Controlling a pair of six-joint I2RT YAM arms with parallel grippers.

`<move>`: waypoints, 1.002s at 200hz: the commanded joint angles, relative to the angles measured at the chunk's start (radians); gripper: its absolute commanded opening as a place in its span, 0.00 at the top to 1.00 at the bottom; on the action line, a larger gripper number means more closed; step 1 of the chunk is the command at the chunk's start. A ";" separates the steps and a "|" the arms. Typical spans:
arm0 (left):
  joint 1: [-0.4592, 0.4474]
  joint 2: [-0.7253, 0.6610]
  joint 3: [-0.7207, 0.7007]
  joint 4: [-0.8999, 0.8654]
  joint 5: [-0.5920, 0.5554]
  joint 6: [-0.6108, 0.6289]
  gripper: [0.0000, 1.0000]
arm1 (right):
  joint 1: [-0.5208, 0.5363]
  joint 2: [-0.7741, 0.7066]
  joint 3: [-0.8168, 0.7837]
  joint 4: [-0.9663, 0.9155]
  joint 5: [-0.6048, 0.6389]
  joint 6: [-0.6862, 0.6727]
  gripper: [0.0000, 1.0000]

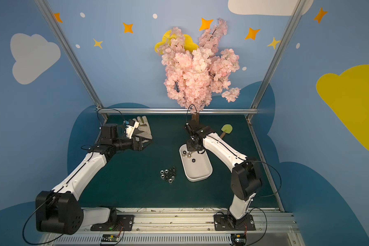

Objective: Put the nuts on the desktop into the storage box
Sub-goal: Place the nut in the storage box.

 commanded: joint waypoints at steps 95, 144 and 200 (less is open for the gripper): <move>-0.015 0.008 0.009 -0.036 -0.032 0.043 0.00 | -0.047 0.313 0.129 -0.050 -0.062 -0.070 0.79; -0.014 0.012 0.016 -0.046 -0.043 0.053 0.00 | -0.028 0.356 0.185 -0.066 -0.060 -0.077 0.64; -0.013 0.024 0.020 -0.043 -0.037 0.048 0.00 | -0.002 0.236 0.196 -0.088 -0.022 -0.067 0.54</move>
